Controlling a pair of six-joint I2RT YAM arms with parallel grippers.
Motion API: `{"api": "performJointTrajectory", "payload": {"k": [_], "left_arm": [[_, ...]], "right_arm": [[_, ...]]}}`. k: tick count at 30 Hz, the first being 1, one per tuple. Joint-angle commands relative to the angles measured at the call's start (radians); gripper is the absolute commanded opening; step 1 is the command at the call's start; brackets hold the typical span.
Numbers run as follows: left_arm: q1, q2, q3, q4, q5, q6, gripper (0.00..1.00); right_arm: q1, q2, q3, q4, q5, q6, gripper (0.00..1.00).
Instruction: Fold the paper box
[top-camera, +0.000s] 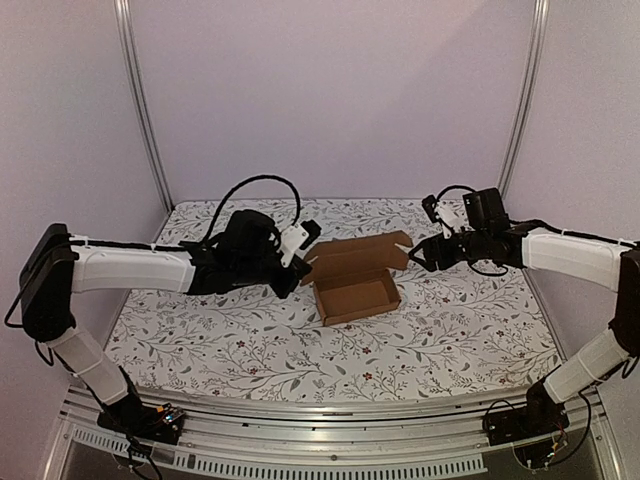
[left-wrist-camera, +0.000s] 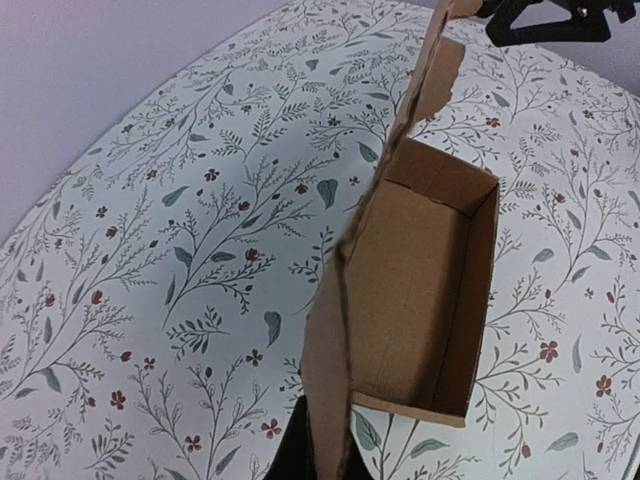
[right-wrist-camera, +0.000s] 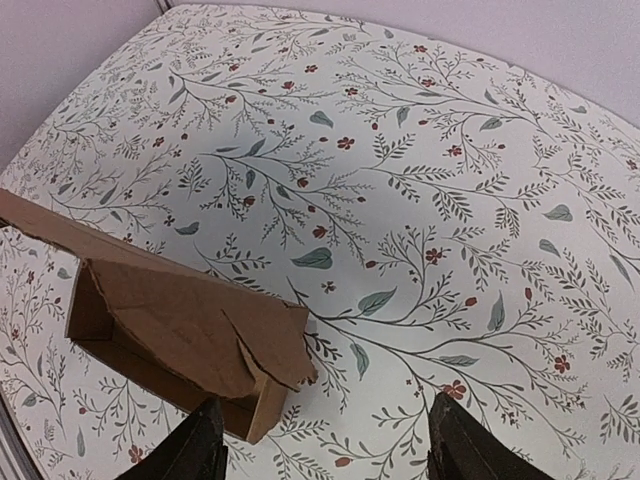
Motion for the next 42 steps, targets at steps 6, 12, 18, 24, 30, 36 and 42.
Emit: {"api": "performJointTrajectory", "payload": {"k": [6, 12, 18, 24, 30, 36, 42], "left_arm": [[-0.011, -0.065, -0.080, -0.026, -0.007, -0.002, 0.00], [-0.012, -0.059, -0.081, -0.017, -0.042, 0.002, 0.00], [-0.013, -0.057, -0.077, -0.023, -0.043, 0.004, 0.00], [-0.013, -0.054, -0.074, -0.025, -0.048, 0.005, 0.00], [-0.013, -0.045, -0.069, -0.029, -0.054, 0.003, 0.00], [-0.013, -0.031, -0.060, -0.039, -0.074, -0.020, 0.00], [-0.028, -0.002, -0.038, -0.079, -0.119, -0.065, 0.00]], "right_arm": [[-0.006, 0.070, -0.019, 0.169, -0.194, -0.095, 0.64], [-0.005, 0.111, -0.043, 0.258, -0.211, -0.065, 0.61], [-0.005, 0.186, -0.025, 0.274, -0.203, -0.070, 0.55], [0.000, 0.237, -0.020, 0.292, -0.231, -0.068, 0.45], [0.014, 0.245, -0.012, 0.295, -0.233, -0.066, 0.27], [0.041, 0.251, -0.011, 0.291, -0.226, -0.071, 0.08], [0.097, 0.232, -0.042, 0.294, -0.164, -0.075, 0.00]]}}
